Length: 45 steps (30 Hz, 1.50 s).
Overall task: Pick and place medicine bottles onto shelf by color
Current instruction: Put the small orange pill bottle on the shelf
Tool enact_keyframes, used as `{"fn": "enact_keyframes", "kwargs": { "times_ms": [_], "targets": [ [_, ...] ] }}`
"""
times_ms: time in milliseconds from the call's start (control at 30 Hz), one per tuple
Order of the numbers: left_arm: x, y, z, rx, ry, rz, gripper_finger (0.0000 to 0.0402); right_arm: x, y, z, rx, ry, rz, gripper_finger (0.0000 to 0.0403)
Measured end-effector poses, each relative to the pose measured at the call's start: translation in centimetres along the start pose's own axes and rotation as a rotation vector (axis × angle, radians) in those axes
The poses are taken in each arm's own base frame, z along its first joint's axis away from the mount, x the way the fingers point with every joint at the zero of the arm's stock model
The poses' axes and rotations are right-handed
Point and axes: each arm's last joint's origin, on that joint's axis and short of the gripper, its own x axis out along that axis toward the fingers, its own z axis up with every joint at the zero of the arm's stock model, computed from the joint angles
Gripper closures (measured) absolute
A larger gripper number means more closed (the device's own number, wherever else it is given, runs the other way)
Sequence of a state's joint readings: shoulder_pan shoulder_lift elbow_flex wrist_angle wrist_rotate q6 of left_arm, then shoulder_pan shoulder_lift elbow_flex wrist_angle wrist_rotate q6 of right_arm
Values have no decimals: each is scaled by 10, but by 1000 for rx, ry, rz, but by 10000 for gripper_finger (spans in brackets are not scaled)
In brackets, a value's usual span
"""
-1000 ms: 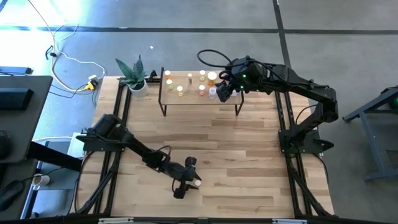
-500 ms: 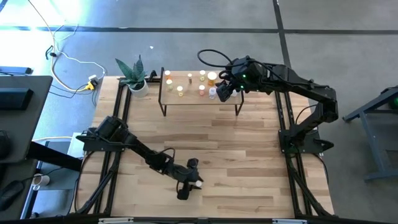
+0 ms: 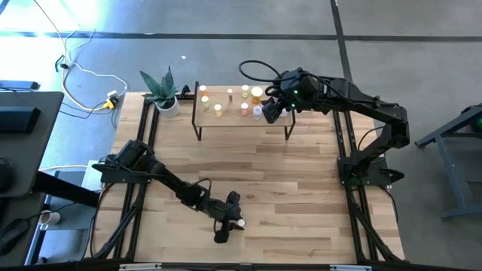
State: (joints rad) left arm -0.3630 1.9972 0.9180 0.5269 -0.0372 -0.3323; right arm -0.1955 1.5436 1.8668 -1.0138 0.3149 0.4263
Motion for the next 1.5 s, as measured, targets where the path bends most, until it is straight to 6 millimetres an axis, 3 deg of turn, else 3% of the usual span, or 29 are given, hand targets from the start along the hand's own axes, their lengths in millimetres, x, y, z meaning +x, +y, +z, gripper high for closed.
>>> {"fn": "enact_keyframes", "kwargs": {
  "times_ms": [333, 767, 1067, 1500],
  "targets": [
    [-14, -2, 21, -26, -71, 16, 303, 0, 0, -1, -11, 12, 3, 179],
    [-43, 26, 57, -5, -134, 141, 303, 0, -1, -3, -20, 37, -8, 179],
    [-84, 42, 86, 71, -144, 212, 303, 0, -2, -3, -14, 23, -26, 179],
    [-167, 69, 115, 127, -137, 342, 303, 0, 1, 5, 41, -56, 5, 179]
  ]
}}
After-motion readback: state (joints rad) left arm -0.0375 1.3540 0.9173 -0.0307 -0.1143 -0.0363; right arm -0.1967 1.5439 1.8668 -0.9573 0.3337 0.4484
